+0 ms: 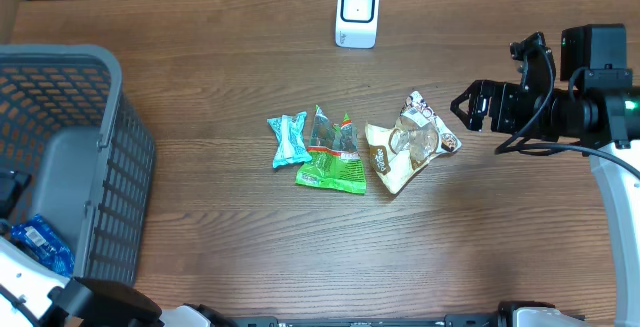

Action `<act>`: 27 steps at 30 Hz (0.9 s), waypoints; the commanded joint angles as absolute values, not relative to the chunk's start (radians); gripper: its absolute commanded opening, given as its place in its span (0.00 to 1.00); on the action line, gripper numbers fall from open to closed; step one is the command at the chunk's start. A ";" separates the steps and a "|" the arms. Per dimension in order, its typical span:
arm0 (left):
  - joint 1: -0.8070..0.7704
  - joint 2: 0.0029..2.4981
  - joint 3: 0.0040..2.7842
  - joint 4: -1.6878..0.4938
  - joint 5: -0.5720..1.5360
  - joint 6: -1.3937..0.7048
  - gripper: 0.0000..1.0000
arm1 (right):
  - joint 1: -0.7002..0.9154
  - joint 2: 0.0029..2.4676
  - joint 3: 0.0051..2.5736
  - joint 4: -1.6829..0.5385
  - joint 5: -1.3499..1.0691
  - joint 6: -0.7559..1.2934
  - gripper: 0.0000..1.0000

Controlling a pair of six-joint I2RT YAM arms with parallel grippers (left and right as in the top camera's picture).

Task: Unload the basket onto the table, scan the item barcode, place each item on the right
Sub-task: 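Grasp the blue packet in the basket with the left gripper and lift it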

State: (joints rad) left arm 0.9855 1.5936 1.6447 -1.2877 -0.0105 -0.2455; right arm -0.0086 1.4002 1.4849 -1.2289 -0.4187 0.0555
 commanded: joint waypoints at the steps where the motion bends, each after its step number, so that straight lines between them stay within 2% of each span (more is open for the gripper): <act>1: 0.981 1.591 1.525 -1.215 -0.103 -0.186 0.88 | -0.007 1.399 1.496 -1.217 -0.420 0.043 1.00; 12: 0.983 1.596 1.262 -0.831 -0.194 0.136 0.96 | -0.007 1.399 1.496 -1.214 -0.420 0.044 1.00; 16: 0.983 1.600 1.179 -0.736 -0.190 0.161 0.98 | -0.007 1.400 1.496 -1.213 -0.420 0.044 1.00; 23: 0.983 1.646 1.029 -0.623 -0.190 0.148 0.88 | -0.007 1.400 1.496 -1.222 -0.420 0.045 1.00; 26: 0.983 1.671 0.989 -0.596 -0.191 0.100 0.86 | -0.007 1.400 1.496 -1.223 -0.420 0.046 1.00; 27: 0.983 1.677 0.982 -0.593 -0.191 0.092 0.83 | -0.007 1.400 1.496 -1.224 -0.420 0.049 1.00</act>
